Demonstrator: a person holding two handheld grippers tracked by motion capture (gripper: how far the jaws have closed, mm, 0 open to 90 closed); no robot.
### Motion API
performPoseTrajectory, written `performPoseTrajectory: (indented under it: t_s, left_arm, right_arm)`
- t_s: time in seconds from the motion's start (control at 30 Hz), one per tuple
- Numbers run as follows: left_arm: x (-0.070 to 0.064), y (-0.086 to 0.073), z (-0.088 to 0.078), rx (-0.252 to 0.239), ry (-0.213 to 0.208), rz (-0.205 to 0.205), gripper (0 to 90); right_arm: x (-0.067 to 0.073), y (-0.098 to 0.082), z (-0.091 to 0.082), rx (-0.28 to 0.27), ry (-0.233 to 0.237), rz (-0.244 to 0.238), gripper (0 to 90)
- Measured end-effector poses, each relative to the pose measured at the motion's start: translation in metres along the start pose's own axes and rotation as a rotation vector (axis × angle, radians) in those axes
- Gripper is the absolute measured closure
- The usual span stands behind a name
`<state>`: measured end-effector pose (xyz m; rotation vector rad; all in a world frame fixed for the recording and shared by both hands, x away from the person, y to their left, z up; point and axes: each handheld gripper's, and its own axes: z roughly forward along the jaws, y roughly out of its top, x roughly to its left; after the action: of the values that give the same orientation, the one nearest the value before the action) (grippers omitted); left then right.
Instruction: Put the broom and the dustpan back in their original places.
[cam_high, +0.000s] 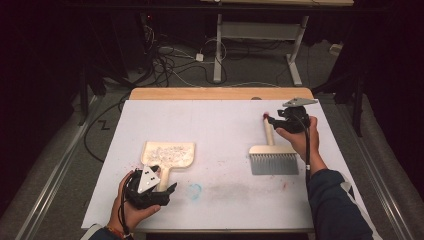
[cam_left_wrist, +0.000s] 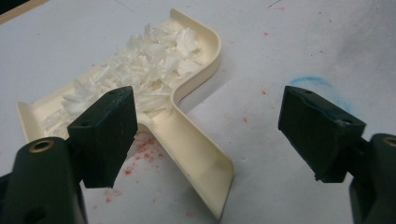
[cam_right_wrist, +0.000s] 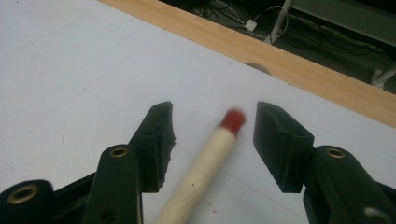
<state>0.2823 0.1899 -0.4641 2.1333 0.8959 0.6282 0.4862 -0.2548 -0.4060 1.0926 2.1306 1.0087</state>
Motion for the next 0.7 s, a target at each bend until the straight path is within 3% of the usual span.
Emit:
performPoseTrajectory:
  t_s: [0.27,0.7]
  left_arm:
    - [0.0,-0.001,0.0,0.006,-0.002,0.015,18.4]
    - [0.0,-0.001,0.001,0.023,0.003,0.021,18.1]
  right_arm:
    - [0.0,0.001,-0.009,-0.032,-0.004,0.009,46.5]
    - [0.013,-0.004,-0.039,-0.163,0.012,0.018,38.9]
